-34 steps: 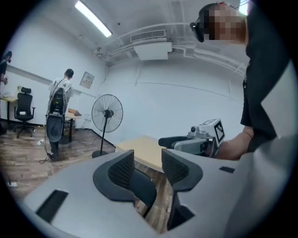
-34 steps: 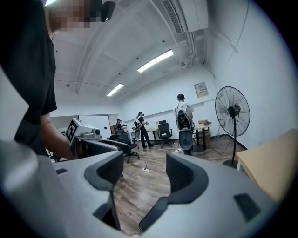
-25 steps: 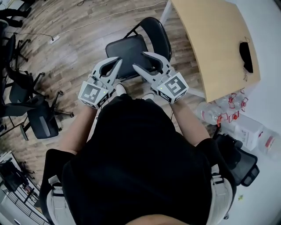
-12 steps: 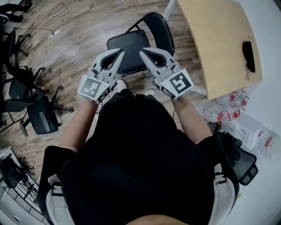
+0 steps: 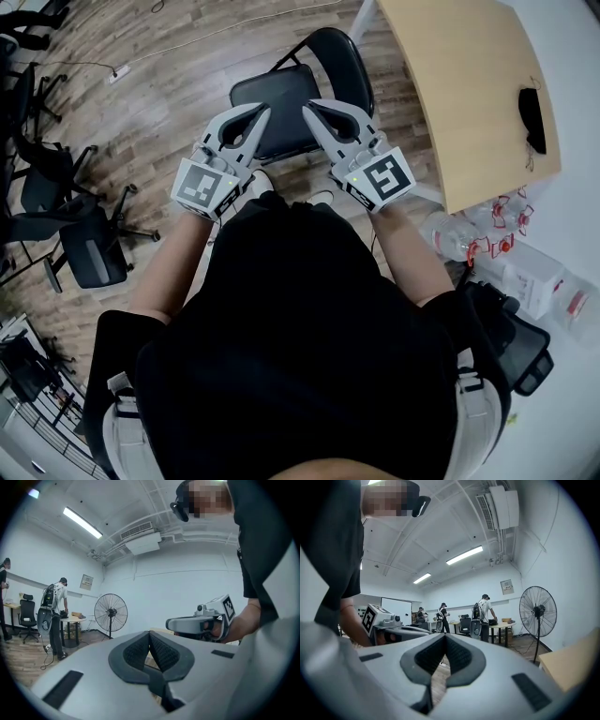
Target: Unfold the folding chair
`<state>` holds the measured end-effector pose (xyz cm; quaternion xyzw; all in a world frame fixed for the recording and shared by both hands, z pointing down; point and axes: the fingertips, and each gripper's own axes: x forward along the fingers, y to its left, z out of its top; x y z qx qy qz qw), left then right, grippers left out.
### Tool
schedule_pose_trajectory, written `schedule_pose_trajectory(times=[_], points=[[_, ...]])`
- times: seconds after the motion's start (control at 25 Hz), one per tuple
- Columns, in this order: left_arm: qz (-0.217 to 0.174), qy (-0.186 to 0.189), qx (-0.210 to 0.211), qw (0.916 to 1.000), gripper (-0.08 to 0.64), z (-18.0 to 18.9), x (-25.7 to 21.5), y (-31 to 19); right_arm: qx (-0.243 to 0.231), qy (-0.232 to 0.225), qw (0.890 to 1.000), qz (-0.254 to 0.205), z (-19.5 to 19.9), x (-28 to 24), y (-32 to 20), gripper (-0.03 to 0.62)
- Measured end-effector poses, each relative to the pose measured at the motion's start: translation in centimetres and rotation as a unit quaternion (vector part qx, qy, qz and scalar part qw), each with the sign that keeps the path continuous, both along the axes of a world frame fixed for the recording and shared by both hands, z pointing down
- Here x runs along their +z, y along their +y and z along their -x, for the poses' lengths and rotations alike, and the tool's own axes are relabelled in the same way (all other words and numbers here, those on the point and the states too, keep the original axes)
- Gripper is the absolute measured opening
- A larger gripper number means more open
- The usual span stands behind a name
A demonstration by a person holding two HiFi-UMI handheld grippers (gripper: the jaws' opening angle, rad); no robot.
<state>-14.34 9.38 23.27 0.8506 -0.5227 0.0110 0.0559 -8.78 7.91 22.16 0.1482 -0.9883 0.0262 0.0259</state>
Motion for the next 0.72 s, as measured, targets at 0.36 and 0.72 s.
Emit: schedule_pose_trajectory(times=[0.36, 0.72], points=[[0.006, 0.000, 0.005, 1.0000, -0.005, -0.4, 1.0, -0.2, 0.002, 0.008, 1.000, 0.003, 0.4, 0.7, 0.1, 0.000], [0.007, 0.002, 0.006, 1.0000, -0.005, 0.0, 0.8, -0.4, 0.003, 0.012, 1.000, 0.007, 0.9, 0.9, 0.0, 0.000]])
